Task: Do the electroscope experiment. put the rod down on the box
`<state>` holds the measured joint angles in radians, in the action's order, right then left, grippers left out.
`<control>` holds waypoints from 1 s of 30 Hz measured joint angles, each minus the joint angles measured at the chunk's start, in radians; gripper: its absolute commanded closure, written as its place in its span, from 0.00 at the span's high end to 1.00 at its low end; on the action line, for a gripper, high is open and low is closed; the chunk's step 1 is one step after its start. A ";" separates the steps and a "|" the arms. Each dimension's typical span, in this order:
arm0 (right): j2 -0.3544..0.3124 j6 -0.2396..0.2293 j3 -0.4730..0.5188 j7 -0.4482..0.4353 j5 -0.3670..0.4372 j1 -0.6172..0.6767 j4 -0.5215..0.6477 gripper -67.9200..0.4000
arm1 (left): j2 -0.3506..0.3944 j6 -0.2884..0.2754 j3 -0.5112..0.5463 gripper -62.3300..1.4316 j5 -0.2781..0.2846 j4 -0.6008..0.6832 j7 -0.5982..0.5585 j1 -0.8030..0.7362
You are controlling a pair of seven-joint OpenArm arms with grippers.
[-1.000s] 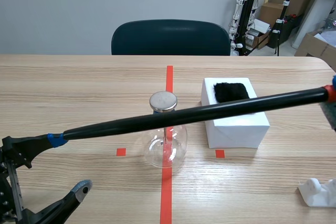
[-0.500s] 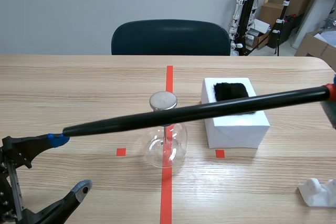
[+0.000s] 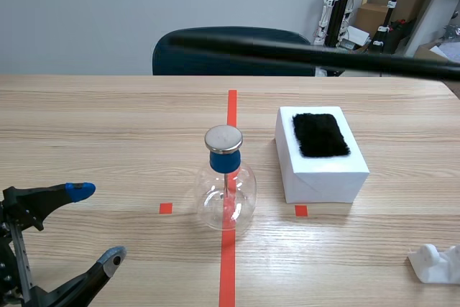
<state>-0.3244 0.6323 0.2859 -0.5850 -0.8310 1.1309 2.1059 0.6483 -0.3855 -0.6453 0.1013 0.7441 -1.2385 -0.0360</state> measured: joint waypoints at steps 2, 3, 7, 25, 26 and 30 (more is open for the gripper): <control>0.000 -0.029 0.000 0.039 0.039 0.000 0.000 0.00 | 0.000 0.000 0.000 1.00 0.000 0.000 0.000 0.000; 0.000 -0.043 0.001 0.057 0.060 0.000 0.000 0.00 | 0.000 0.000 0.000 1.00 0.000 0.000 0.000 0.000; -0.040 -0.066 0.005 0.150 0.217 -0.008 0.000 0.00 | 0.000 0.000 0.000 1.00 0.000 0.000 0.000 0.000; -0.200 -0.516 0.009 0.790 0.855 -0.370 -0.029 0.00 | 0.000 0.000 0.000 1.00 0.000 0.000 0.000 0.000; -0.200 -0.545 0.009 0.821 0.882 -0.394 -0.037 0.00 | 0.000 0.000 0.000 1.00 0.000 0.000 0.000 0.000; -0.198 -0.672 0.009 0.936 0.968 -0.472 -0.081 0.00 | 0.000 0.000 0.000 1.00 0.000 0.000 0.000 0.000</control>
<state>-0.5228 -0.0395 0.2951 0.3511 0.1368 0.6594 2.0247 0.6483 -0.3855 -0.6453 0.1013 0.7441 -1.2381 -0.0360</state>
